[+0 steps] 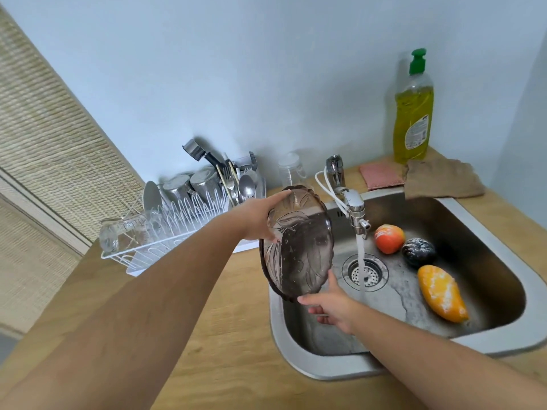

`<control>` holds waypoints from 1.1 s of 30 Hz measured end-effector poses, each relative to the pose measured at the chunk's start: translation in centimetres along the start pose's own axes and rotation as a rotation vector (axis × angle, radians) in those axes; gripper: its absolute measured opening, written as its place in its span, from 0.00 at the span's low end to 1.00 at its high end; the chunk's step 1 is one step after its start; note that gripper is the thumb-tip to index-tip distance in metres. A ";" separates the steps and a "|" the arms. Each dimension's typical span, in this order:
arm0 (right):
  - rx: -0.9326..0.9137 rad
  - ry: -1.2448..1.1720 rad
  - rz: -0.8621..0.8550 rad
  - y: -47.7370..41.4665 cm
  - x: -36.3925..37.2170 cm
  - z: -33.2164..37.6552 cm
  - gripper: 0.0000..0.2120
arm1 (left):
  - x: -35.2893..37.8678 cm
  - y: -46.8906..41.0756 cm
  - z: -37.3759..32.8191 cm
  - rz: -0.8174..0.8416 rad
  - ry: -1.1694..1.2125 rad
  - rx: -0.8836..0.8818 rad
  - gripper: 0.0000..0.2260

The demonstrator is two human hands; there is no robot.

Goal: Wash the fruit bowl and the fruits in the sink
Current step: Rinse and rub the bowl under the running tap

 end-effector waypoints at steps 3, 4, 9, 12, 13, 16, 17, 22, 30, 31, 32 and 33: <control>0.008 -0.010 0.008 -0.3 0.0 0.0 0.54 | -0.5 -0.3 -0.2 0.007 -0.025 0.010 0.46; 0.006 -0.015 0.011 -0.3 0.0 0.0 0.54 | -0.6 -0.4 -0.2 0.011 -0.033 0.010 0.46; 0.004 -0.041 0.043 -0.3 0.2 0.1 0.54 | -1.4 -0.9 -0.6 0.017 -0.082 0.013 0.46; 0.018 -0.048 0.079 0.0 0.4 0.0 0.54 | -1.6 -1.1 -0.9 0.037 -0.116 0.015 0.45; 0.017 -0.048 0.086 0.1 0.5 0.0 0.53 | -1.6 -1.1 -1.0 0.045 -0.123 0.017 0.45; 0.022 -0.052 0.104 0.5 0.5 -0.1 0.49 | -1.7 -1.1 -1.6 0.054 -0.144 0.021 0.45; 0.025 -0.051 0.115 0.7 0.5 -0.1 0.48 | -1.6 -1.1 -1.7 0.060 -0.148 0.019 0.45; 0.029 -0.055 0.131 1.1 0.4 -0.4 0.43 | -1.2 -1.2 -1.9 0.073 -0.165 0.014 0.46; 0.056 -0.085 0.150 1.5 0.8 -0.4 0.46 | -1.4 -0.6 -2.2 0.064 -0.196 0.005 0.45; 0.061 -0.080 0.154 1.5 1.0 -0.4 0.47 | -1.4 -0.6 -2.3 0.049 -0.214 0.009 0.45; 0.062 -0.074 0.156 1.6 1.1 -0.4 0.48 | -1.5 -0.6 -2.3 0.034 -0.221 0.012 0.45; 0.060 -0.066 0.156 1.6 1.1 -0.4 0.47 | -1.5 -0.5 -2.3 0.021 -0.219 0.013 0.45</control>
Point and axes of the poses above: each hand's wrist, its own y-axis away from the middle knuckle, its own x-axis out of the palm, z = x × y, the point moved 3 cm from there along -y, towards the middle knuckle, and after that the axes turned 7 degrees about -z, right-handed, at the moved point
